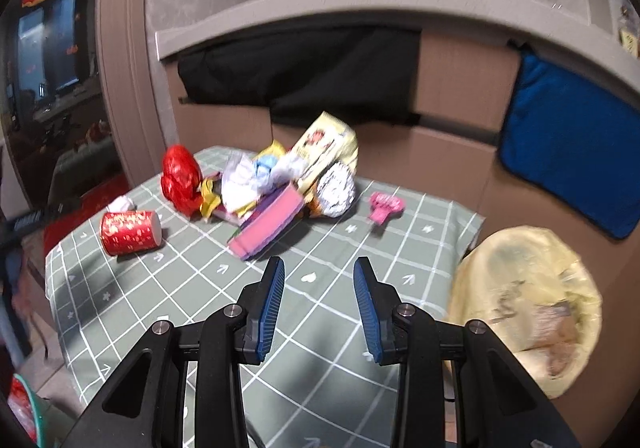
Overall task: Collect trash
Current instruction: 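Grasp the white tissue with the left gripper while the right gripper grasps the red paper cup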
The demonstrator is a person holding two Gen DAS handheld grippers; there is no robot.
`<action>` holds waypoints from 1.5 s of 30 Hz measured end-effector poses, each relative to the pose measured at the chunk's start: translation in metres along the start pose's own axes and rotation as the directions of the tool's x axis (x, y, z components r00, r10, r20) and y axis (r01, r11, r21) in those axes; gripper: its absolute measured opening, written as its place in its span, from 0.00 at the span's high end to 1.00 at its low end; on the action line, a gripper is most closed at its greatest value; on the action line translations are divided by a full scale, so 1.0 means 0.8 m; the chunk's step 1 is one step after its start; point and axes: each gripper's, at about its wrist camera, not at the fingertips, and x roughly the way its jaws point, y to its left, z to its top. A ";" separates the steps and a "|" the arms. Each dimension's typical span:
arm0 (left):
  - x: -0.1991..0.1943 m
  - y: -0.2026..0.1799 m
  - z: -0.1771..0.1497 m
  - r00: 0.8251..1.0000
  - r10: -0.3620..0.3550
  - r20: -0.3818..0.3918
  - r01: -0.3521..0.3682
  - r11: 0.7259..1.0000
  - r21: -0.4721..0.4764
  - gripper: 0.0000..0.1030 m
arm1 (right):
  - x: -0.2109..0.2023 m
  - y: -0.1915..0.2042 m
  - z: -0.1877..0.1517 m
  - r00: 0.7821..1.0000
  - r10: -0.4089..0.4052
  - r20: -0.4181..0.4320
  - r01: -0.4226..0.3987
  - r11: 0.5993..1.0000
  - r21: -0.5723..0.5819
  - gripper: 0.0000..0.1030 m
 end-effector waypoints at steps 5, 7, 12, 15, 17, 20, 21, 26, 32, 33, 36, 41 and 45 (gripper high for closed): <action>0.074 0.029 0.020 0.995 0.056 -0.083 -0.058 0.998 -0.026 0.53 | 0.029 0.004 -0.012 0.997 0.008 -0.072 -0.009 1.000 -0.013 0.67; 0.101 0.036 0.023 0.991 0.059 -0.119 -0.062 0.998 -0.027 0.55 | 0.034 0.003 -0.015 0.996 0.003 -0.087 -0.005 1.000 -0.016 0.67; 0.132 0.044 0.021 0.979 0.033 -0.200 -0.043 0.998 -0.048 0.68 | 0.043 -0.003 -0.016 0.994 -0.002 -0.107 0.001 1.000 -0.007 0.67; 0.137 0.044 0.014 0.973 0.001 -0.233 -0.018 0.997 -0.071 0.82 | 0.047 -0.004 -0.017 0.993 0.002 -0.114 -0.003 1.000 -0.007 0.67; 0.133 0.040 0.008 0.971 -0.022 -0.237 0.001 0.996 -0.087 0.85 | 0.049 -0.003 -0.017 0.993 0.011 -0.118 -0.013 1.000 -0.010 0.67; 0.117 0.030 -0.004 0.969 -0.070 -0.239 0.048 0.994 -0.097 0.89 | 0.049 -0.001 -0.016 0.993 0.019 -0.115 -0.020 1.000 -0.015 0.67; 0.108 0.024 -0.009 0.968 -0.085 -0.236 0.066 0.994 -0.090 0.89 | 0.049 -0.001 -0.015 0.993 0.021 -0.116 -0.022 1.000 -0.013 0.67; 0.070 -0.008 -0.036 0.957 -0.154 -0.244 0.144 0.988 -0.061 0.91 | 0.048 -0.001 -0.015 0.992 0.036 -0.117 -0.036 0.999 0.002 0.67; 0.017 -0.033 -0.058 0.950 -0.217 -0.222 0.215 0.976 -0.036 0.91 | 0.042 0.023 -0.011 0.986 0.108 -0.129 -0.115 0.992 -0.048 0.67; 0.010 -0.033 -0.061 0.952 -0.217 -0.217 0.216 0.976 -0.030 0.92 | 0.042 0.031 -0.009 0.983 0.128 -0.131 -0.137 0.989 -0.057 0.67; -0.008 -0.026 -0.066 0.963 -0.188 -0.192 0.189 0.982 -0.017 0.93 | 0.038 0.056 -0.001 0.965 0.219 -0.141 -0.232 0.969 -0.081 0.67; -0.017 -0.002 -0.070 0.957 -0.196 -0.213 0.182 0.980 -0.083 0.93 | 0.032 0.111 0.008 0.925 0.336 -0.176 -0.361 0.922 -0.140 0.67; -0.035 0.012 -0.071 0.965 -0.180 -0.190 0.164 0.982 -0.097 0.91 | 0.030 0.146 0.006 0.886 0.407 -0.222 -0.443 0.885 -0.143 0.67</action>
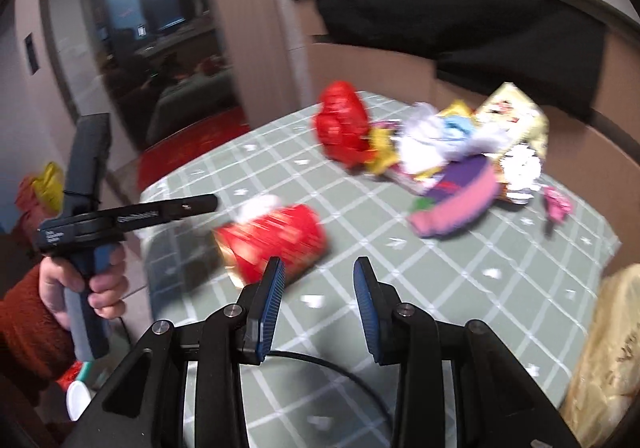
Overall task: Collect trash
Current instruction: 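Grasp the white tissue with the left gripper while the right gripper grasps the red paper cup, then carry tissue and red cup to the yellow bag and release both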
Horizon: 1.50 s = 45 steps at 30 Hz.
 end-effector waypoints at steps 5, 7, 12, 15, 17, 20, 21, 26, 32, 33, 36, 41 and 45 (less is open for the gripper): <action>-0.022 0.003 -0.005 0.999 -0.014 0.033 0.014 1.000 -0.003 0.88 | 0.021 0.034 -0.010 0.999 -0.027 -0.046 0.025 0.998 -0.052 0.67; -0.026 0.002 -0.008 0.999 -0.032 0.032 0.032 0.999 -0.008 0.84 | 0.031 0.036 -0.014 0.995 -0.081 -0.064 0.076 0.995 -0.069 0.67; -0.023 -0.011 -0.014 0.997 -0.054 0.058 0.054 0.999 0.003 0.49 | 0.035 0.011 -0.019 0.976 -0.206 -0.064 0.203 0.977 -0.061 0.67; -0.004 -0.023 -0.012 0.998 -0.058 0.017 0.057 0.998 0.032 0.48 | 0.030 -0.017 -0.025 0.968 -0.236 -0.080 0.235 0.972 -0.017 0.67; 0.015 -0.036 -0.008 1.000 -0.020 -0.019 0.021 0.996 0.082 0.48 | 0.025 -0.035 -0.030 0.963 -0.257 -0.084 0.258 0.966 0.012 0.67; 0.041 -0.046 -0.002 0.998 0.063 -0.032 -0.058 0.991 0.122 0.48 | 0.021 -0.054 -0.034 0.956 -0.284 -0.077 0.287 0.957 0.036 0.67; 0.047 -0.046 -0.001 0.996 0.078 -0.038 -0.073 0.990 0.122 0.48 | 0.020 -0.059 -0.034 0.953 -0.293 -0.073 0.297 0.954 0.042 0.67; 0.072 -0.040 0.004 0.991 0.108 -0.076 -0.102 0.992 0.073 0.49 | 0.027 -0.078 -0.024 0.970 -0.240 -0.039 0.242 0.969 0.054 0.67; 0.081 -0.051 -0.001 0.989 0.118 -0.092 -0.108 0.988 0.111 0.52 | 0.057 -0.089 -0.009 0.987 -0.159 -0.014 0.159 0.987 0.022 0.93; 0.085 -0.053 0.000 0.987 0.121 -0.103 -0.109 0.988 0.113 0.53 | 0.057 -0.093 -0.007 0.992 -0.127 -0.007 0.128 0.991 0.040 0.93; 0.096 -0.063 0.003 0.982 0.143 -0.120 -0.127 0.983 0.129 0.65 | 0.047 -0.104 -0.004 0.995 -0.091 0.040 0.088 0.992 0.090 0.96; 0.101 -0.089 0.010 0.982 0.156 -0.103 -0.137 0.977 0.164 0.86 | 0.016 -0.124 -0.002 0.990 -0.112 0.090 0.099 0.986 0.137 0.96; 0.081 -0.131 0.017 0.990 0.134 -0.041 -0.121 0.966 0.228 0.89 | -0.011 -0.139 -0.004 0.983 -0.136 0.121 0.117 0.982 0.146 0.96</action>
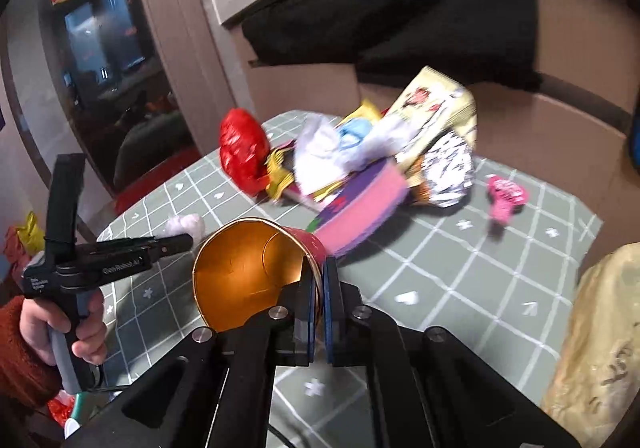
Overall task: Collect trash
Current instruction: 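Carry tissue and red cup to the yellow bag and release both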
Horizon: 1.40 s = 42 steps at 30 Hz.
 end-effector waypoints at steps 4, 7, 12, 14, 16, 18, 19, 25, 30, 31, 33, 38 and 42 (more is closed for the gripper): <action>-0.032 -0.042 0.012 0.996 -0.065 0.066 0.062 0.997 0.046 0.89 | -0.032 -0.022 0.002 0.999 -0.013 0.043 0.012 1.000 0.022 0.96; -0.060 -0.079 0.024 0.983 -0.142 0.117 0.133 0.988 0.078 0.89 | -0.063 -0.036 0.004 0.995 -0.036 0.092 0.033 0.999 0.029 0.96; -0.096 -0.153 0.053 0.946 -0.265 0.185 0.238 0.959 0.157 0.90 | -0.133 -0.066 0.021 0.978 -0.089 0.189 0.080 0.995 0.054 0.96; -0.108 -0.191 0.063 0.924 -0.322 0.208 0.281 0.938 0.205 0.89 | -0.165 -0.080 0.030 0.965 -0.127 0.231 0.116 0.991 0.063 0.96; -0.116 -0.232 0.072 0.896 -0.387 0.219 0.332 0.910 0.250 0.89 | -0.201 -0.096 0.035 0.947 -0.172 0.272 0.157 0.985 0.076 0.96; -0.117 -0.264 0.076 0.876 -0.435 0.211 0.371 0.885 0.281 0.89 | -0.237 -0.113 0.036 0.925 -0.226 0.305 0.208 0.974 0.091 0.96; -0.115 -0.286 0.078 0.863 -0.464 0.198 0.398 0.868 0.298 0.89 | -0.251 -0.121 0.035 0.915 -0.252 0.315 0.233 0.967 0.099 0.96; -0.099 -0.371 0.068 0.826 -0.552 0.113 0.487 0.800 0.350 0.89 | -0.316 -0.174 0.016 0.865 -0.390 0.316 0.352 0.920 0.170 0.96; -0.066 -0.422 0.043 0.816 -0.578 0.010 0.536 0.763 0.362 0.89 | -0.330 -0.216 -0.006 0.849 -0.447 0.281 0.388 0.890 0.240 0.96; -0.058 -0.429 0.039 0.817 -0.576 -0.010 0.541 0.760 0.361 0.89 | -0.331 -0.223 -0.011 0.850 -0.452 0.272 0.390 0.886 0.252 0.96; -0.046 -0.439 0.030 0.818 -0.573 -0.041 0.548 0.756 0.358 0.89 | -0.329 -0.237 -0.020 0.852 -0.457 0.255 0.391 0.880 0.271 0.96; -0.014 -0.461 0.015 0.826 -0.557 -0.083 0.548 0.759 0.351 0.89 | -0.316 -0.268 -0.037 0.868 -0.450 0.209 0.376 0.871 0.317 0.96; 0.012 -0.472 0.012 0.825 -0.551 -0.125 0.557 0.756 0.344 0.89 | -0.296 -0.286 -0.048 0.877 -0.452 0.162 0.381 0.861 0.337 0.96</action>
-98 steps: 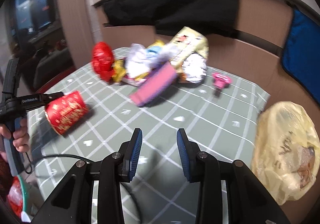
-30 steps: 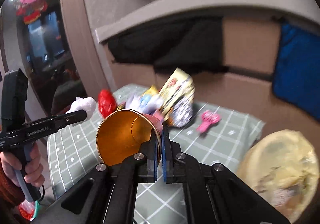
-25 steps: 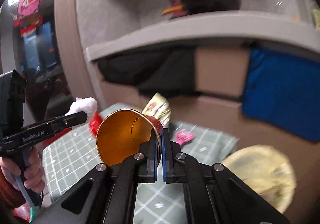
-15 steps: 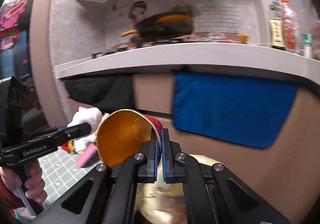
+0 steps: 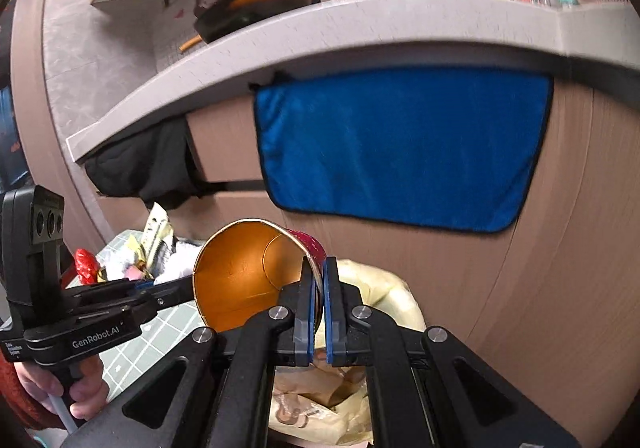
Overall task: Collect trash
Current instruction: 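Carry tissue and red cup to the yellow bag and release both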
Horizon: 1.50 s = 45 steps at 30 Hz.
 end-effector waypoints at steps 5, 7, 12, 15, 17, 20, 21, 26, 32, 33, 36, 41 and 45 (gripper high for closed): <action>0.044 0.019 -0.009 0.995 -0.036 -0.091 0.031 0.997 -0.064 0.89 | 0.030 -0.011 -0.012 0.999 -0.006 -0.053 0.007 1.000 0.028 0.96; 0.066 0.027 -0.017 0.989 -0.040 -0.143 0.027 0.996 -0.087 0.89 | 0.044 -0.016 -0.017 0.997 -0.014 -0.077 0.016 0.999 0.031 0.96; 0.113 0.036 -0.042 0.963 -0.035 -0.269 0.006 0.994 -0.108 0.89 | 0.092 -0.028 -0.043 0.983 -0.037 -0.177 0.042 0.999 0.027 0.96; 0.129 0.038 -0.050 0.952 -0.027 -0.304 -0.006 0.994 -0.108 0.89 | 0.124 -0.036 -0.059 0.969 -0.045 -0.241 0.055 0.998 0.031 0.96; 0.138 0.037 -0.052 0.948 -0.032 -0.316 -0.003 0.994 -0.109 0.89 | 0.141 -0.038 -0.069 0.960 -0.053 -0.275 0.063 0.998 0.029 0.96; 0.147 0.035 -0.050 0.947 -0.025 -0.319 -0.003 0.996 -0.086 0.89 | 0.163 -0.039 -0.078 0.950 -0.058 -0.308 0.069 0.997 0.024 0.96; 0.152 0.034 -0.050 0.947 -0.021 -0.321 -0.004 0.997 -0.076 0.89 | 0.167 -0.040 -0.080 0.948 -0.060 -0.313 0.071 0.997 0.024 0.96; 0.154 0.044 -0.048 0.954 -0.036 -0.298 0.009 0.996 -0.094 0.78 | 0.184 -0.041 -0.085 0.940 -0.073 -0.334 0.085 0.996 0.022 0.96; 0.118 0.059 -0.036 0.967 -0.071 -0.244 0.034 0.988 -0.151 0.63 | 0.170 -0.039 -0.089 0.940 -0.091 -0.328 0.103 0.994 0.020 0.95; 0.113 0.060 -0.034 0.969 -0.076 -0.237 0.039 0.987 -0.159 0.63 | 0.164 -0.038 -0.089 0.940 -0.098 -0.328 0.109 0.994 0.017 0.95; 0.084 0.065 -0.030 0.974 -0.092 -0.205 0.057 0.983 -0.173 0.62 | 0.143 -0.037 -0.089 0.944 -0.092 -0.316 0.103 0.994 0.019 0.93; 0.037 0.067 -0.024 0.990 -0.059 -0.125 0.037 0.984 -0.175 0.62 | 0.097 -0.026 -0.079 0.963 -0.071 -0.261 0.082 0.996 0.031 0.83; -0.019 0.076 -0.018 0.999 0.028 -0.040 -0.033 0.989 -0.145 0.62 | 0.059 -0.010 -0.061 0.983 -0.040 -0.176 0.047 0.998 0.034 0.82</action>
